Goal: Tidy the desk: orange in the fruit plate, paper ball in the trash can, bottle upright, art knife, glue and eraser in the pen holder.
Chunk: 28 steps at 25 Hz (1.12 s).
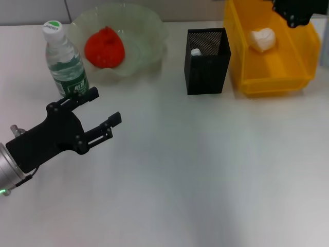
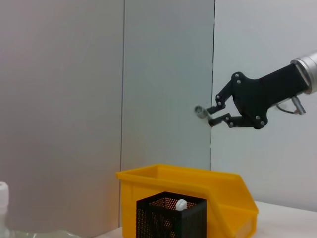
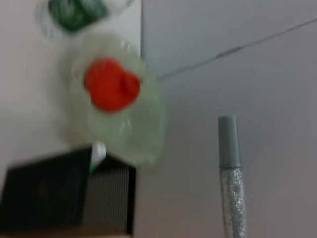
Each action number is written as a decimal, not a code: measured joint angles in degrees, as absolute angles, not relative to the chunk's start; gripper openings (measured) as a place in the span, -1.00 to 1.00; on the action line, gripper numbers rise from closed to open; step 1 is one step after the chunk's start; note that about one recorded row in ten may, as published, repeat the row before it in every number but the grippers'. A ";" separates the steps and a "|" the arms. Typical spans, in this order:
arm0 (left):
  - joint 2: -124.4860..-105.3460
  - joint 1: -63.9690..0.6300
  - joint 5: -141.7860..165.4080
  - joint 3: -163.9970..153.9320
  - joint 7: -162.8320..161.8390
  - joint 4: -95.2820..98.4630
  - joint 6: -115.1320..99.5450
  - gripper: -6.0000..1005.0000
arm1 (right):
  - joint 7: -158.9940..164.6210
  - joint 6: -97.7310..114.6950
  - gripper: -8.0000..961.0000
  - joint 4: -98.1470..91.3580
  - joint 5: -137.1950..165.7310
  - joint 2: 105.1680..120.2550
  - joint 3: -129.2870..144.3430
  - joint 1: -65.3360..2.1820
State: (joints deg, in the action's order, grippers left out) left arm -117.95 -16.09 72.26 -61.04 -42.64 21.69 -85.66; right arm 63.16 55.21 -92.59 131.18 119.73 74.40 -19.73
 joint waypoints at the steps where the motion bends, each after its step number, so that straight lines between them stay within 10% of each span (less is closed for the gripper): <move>1: -117.95 -16.09 72.26 -60.88 -42.44 21.66 -85.63 0.54 | 62.79 50.65 -0.71 -93.70 136.08 119.56 78.18 -18.77; 28: -118.37 -16.16 72.16 -58.93 -34.00 19.35 -83.55 0.54 | 34.93 7.79 -0.71 -83.42 167.04 119.76 104.43 -13.05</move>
State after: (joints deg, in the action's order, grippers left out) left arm -118.37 -16.16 72.16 -58.93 -34.00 19.35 -83.56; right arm 34.93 7.79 -83.42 167.04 119.76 104.43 -13.05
